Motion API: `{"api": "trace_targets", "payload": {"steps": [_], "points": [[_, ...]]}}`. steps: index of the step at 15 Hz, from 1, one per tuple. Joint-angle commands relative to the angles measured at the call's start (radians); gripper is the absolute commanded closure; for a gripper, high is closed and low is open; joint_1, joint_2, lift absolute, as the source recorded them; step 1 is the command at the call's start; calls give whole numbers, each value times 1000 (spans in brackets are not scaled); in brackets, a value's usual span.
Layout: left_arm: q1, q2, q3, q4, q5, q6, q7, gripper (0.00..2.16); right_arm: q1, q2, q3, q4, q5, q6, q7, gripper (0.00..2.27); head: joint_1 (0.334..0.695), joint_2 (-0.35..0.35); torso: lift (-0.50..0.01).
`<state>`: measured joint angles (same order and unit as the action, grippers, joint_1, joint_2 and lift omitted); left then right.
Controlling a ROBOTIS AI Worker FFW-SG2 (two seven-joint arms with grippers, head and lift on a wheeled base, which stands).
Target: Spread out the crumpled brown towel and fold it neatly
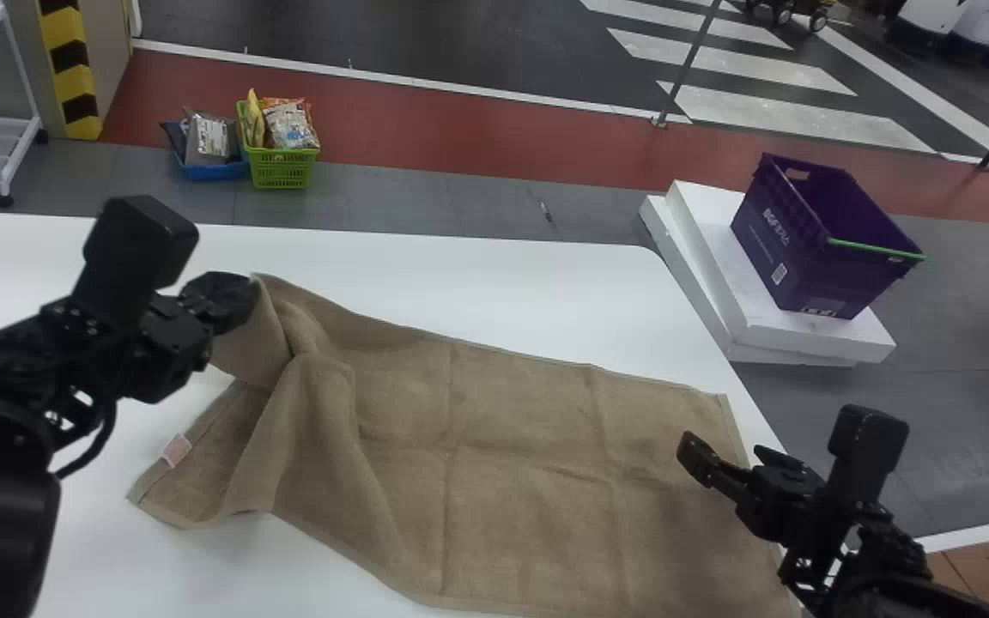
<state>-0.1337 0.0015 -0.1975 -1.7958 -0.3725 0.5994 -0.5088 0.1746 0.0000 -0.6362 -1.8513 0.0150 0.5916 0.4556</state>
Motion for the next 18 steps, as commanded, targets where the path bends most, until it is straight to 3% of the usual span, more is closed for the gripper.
{"api": "trace_targets", "payload": {"steps": [1, 5, 6, 8, 10, 18], "points": [[-84, -4, 69, 76, -6, -11, 1, 1760, 2, 1, 10, 10, 0, -15, 0, 63, 695, -350, -128], [-141, -4, 92, 177, -39, -63, 12, 1747, 8, 1, 46, 14, 0, -28, -2, 66, 695, -346, -128], [-138, -4, 89, 204, -39, -94, 32, 1524, 8, 1, 56, 14, 0, -28, 0, 66, 695, -336, -128], [-109, -4, 79, 219, -40, -143, 75, 12, 12, 1, 64, 9, -1, -28, 0, 70, 695, -317, -128], [-69, -4, 93, 201, -40, -143, 105, -2, 12, 1, 63, 12, 0, -31, 0, 70, 695, -313, -128], [92, -4, 164, -53, -68, -106, 30, 60, -11, 1, 95, 67, 0, -80, -2, 73, 695, -284, -128]]}}
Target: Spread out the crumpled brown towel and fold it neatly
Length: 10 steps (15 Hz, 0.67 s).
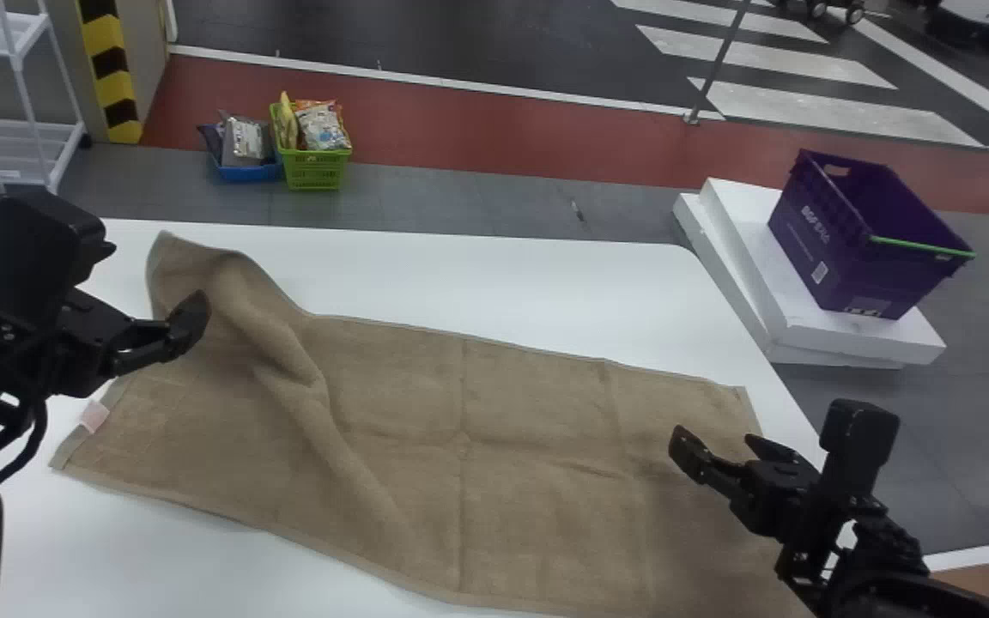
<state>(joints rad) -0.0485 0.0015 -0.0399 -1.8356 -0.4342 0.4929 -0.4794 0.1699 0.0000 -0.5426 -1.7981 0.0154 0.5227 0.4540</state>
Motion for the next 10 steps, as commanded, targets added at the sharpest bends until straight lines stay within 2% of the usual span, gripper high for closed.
{"api": "trace_targets", "payload": {"steps": [1, 3, 6, 8, 9, 10], "points": [[-7, -4, -8, -5, -31, 13, -4, 63, -6, 1, 4, 16, 0, -14, 0, 73, 695, -276, -128], [9, -4, -34, -1, -60, 28, -8, 66, -3, 1, 7, 14, -12, -20, 2, 73, 695, -272, -128], [93, -4, -17, -59, -132, 43, -71, 76, 8, 0, -27, 16, -31, -32, 5, 73, 695, -283, -128], [151, -4, 9, -128, -138, 43, -122, 134, 8, -8, -45, 14, -52, -32, 6, 73, 695, -293, -128], [179, -4, 21, -160, -124, 43, -130, 184, 8, -8, -46, 5, -57, -32, 14, 73, 695, -298, -128], [197, -4, 40, -186, -115, 43, -160, 424, 8, -6, -46, -10, -60, -29, 15, 73, 695, -303, -128]]}}
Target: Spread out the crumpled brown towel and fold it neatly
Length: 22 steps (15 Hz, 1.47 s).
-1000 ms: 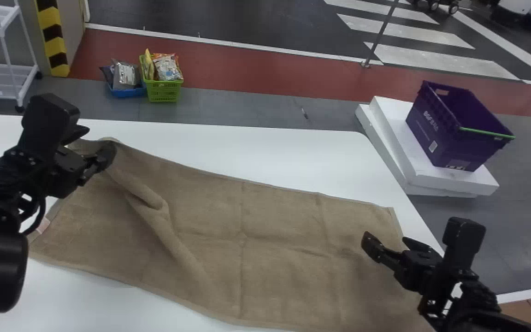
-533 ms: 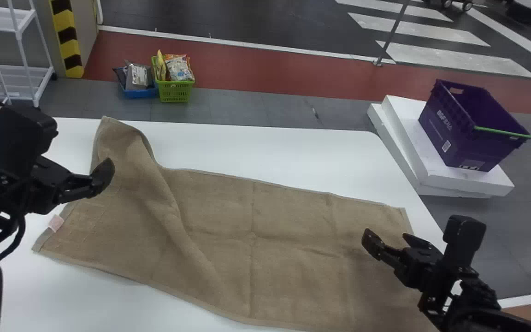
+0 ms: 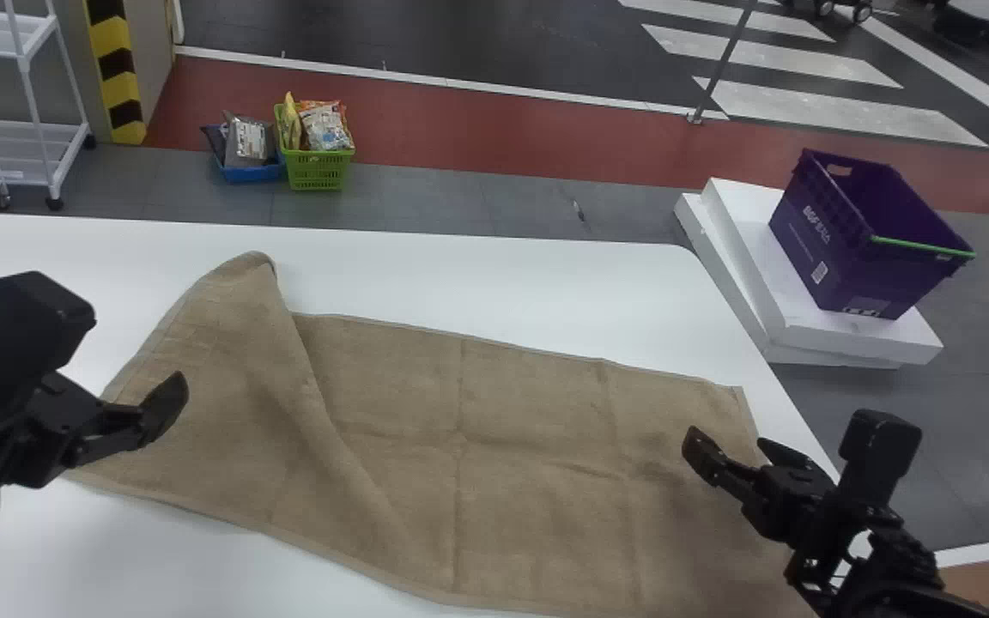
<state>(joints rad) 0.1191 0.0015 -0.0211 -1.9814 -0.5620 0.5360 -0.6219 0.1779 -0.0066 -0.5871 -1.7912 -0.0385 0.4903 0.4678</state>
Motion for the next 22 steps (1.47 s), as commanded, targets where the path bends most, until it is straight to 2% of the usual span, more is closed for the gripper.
{"api": "trace_targets", "payload": {"steps": [1, 2, 3, 4, 9, 11, 19, 22], "points": [[42, -4, 44, -54, 25, 0, -58, 799, 0, 1, -2, -31, -20, 12, 2, 73, 695, -304, -128], [56, -4, 61, -66, 45, 6, -71, 1517, 5, 1, 3, -53, -21, 18, 2, 73, 695, -303, -128], [73, -4, 72, -69, 50, 12, -68, 2061, 9, 1, 7, -71, -21, 28, 2, 73, 695, -301, -128], [85, -4, 72, -71, 48, 19, -67, 2142, 11, 2, 9, -83, -21, 37, 2, 73, 695, -296, -128], [94, -4, 64, -34, 8, 22, -96, 2142, 18, 7, 12, -116, -21, 67, 2, 73, 695, -280, -128], [91, -4, 55, -22, -27, 25, -144, 2142, 20, 7, 4, -120, -21, 67, 2, 73, 695, -282, -128], [53, -4, 39, 44, -134, 46, -148, 2142, 11, 1, -3, -120, -21, 95, 2, 73, 695, -291, -128], [60, -4, 56, 30, -145, 92, -185, 2142, -3, 1, -5, -119, -20, 98, 2, 73, 695, -285, -128]]}}
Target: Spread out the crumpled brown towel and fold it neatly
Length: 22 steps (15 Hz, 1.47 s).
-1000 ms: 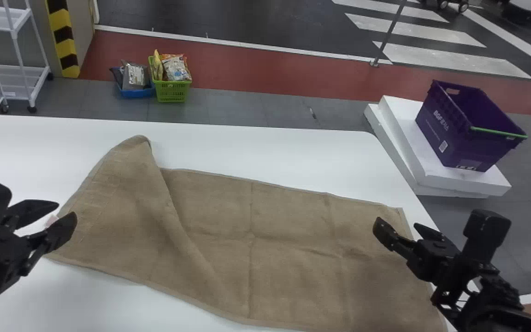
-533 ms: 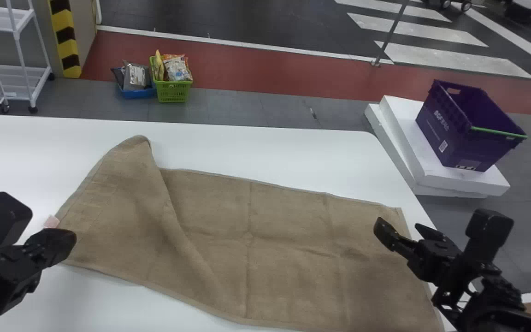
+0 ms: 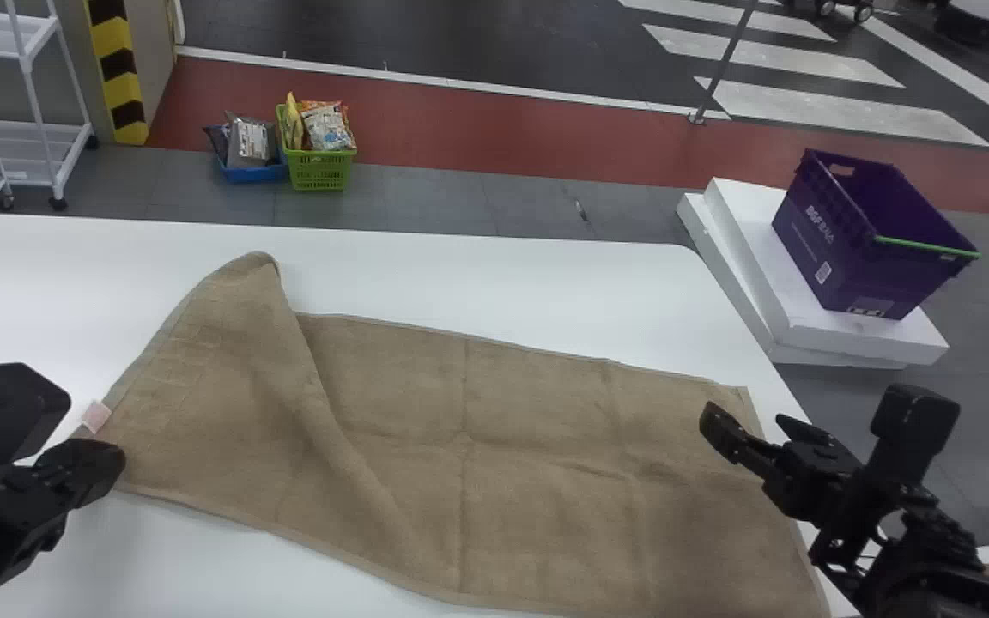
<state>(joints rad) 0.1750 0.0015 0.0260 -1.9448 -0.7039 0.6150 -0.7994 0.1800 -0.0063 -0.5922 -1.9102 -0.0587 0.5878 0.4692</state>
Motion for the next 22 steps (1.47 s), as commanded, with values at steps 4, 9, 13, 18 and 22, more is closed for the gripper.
{"api": "trace_targets", "payload": {"steps": [4, 9, 13, 18, 22], "points": [[43, -4, 51, -69, -5, 41, -49, 2142, -10, 0, 6, 2, 2, 1, 0, 73, 695, -271, -128], [135, -4, 130, -215, -3, 62, -130, 2142, -8, 2, 18, 2, 0, 1, 0, 73, 695, -239, -128], [153, -4, 134, -276, 26, 62, -123, 1798, -2, 5, 26, -1, 0, -3, 0, 73, 695, -217, -128], [123, -4, 14, -233, 58, 47, -18, 1102, 18, 7, 25, -9, -6, -9, 0, 73, 695, -237, -128], [-18, -4, -63, -28, -5, 13, 43, 1247, 36, 7, 2, -9, -26, -21, 0, 73, 695, -287, -128]]}}
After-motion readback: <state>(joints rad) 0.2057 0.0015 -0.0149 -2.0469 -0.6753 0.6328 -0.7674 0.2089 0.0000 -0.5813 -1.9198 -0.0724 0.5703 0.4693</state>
